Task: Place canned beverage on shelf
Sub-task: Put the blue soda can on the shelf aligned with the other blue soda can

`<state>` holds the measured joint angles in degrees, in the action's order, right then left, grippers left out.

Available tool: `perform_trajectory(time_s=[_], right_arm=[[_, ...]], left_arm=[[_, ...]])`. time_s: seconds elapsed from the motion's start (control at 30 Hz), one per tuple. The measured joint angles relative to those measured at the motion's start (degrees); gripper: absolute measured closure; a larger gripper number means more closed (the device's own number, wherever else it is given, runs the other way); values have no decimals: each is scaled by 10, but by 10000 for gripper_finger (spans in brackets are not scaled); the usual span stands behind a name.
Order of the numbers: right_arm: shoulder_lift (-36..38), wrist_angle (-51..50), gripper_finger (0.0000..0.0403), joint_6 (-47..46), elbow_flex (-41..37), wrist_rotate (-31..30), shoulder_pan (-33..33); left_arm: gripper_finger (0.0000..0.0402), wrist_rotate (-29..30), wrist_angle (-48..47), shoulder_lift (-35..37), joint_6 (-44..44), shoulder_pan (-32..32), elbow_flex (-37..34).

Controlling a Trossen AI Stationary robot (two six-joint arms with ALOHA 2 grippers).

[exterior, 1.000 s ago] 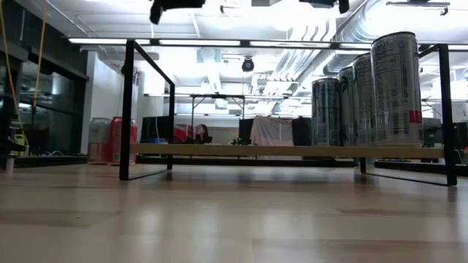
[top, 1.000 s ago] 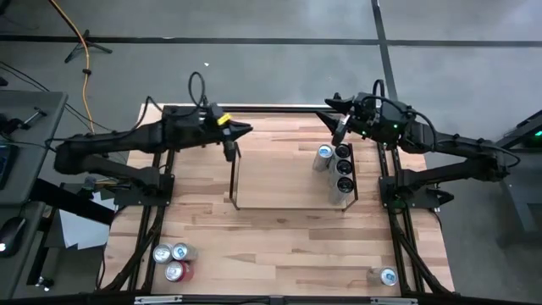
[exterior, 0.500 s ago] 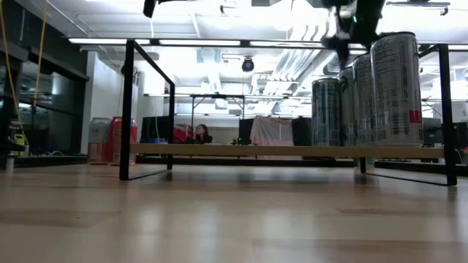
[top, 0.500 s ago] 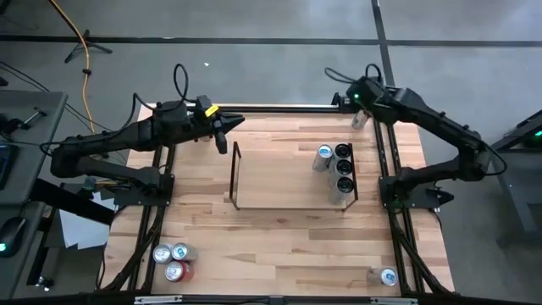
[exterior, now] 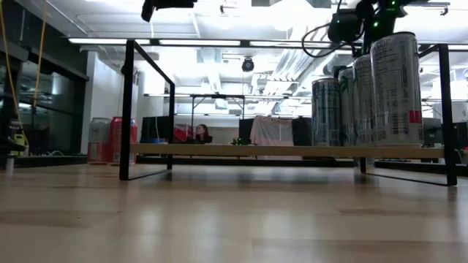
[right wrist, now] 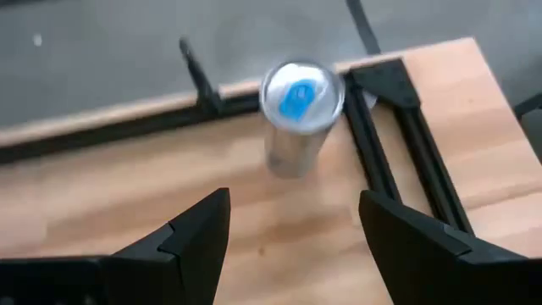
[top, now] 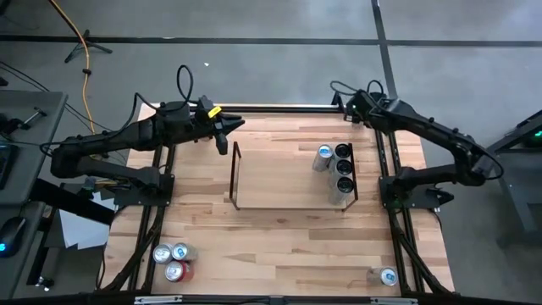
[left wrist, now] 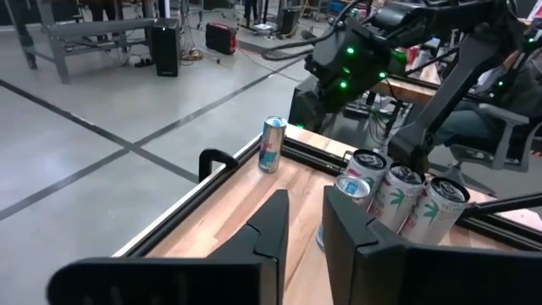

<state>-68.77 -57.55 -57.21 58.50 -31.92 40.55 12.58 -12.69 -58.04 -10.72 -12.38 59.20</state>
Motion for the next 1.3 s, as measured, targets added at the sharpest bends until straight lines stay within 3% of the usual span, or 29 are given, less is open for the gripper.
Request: perform_trajectory(time_s=[0.33,0.53,0.93,1.3], right_arm=[[-3,131,153,-121,-62,-30,22],[-8,137,153,-172,-92,-47,39],[-71,171,153,-157,-56,-44,65],[-105,158,153,-148,-33,-23,78]], left_arm=[[323,0,0,0,3,0,0],[299,0,1,0,4,0,0],[260,0,2,3,4,0,1],[254,7,1,2,5,0,1]])
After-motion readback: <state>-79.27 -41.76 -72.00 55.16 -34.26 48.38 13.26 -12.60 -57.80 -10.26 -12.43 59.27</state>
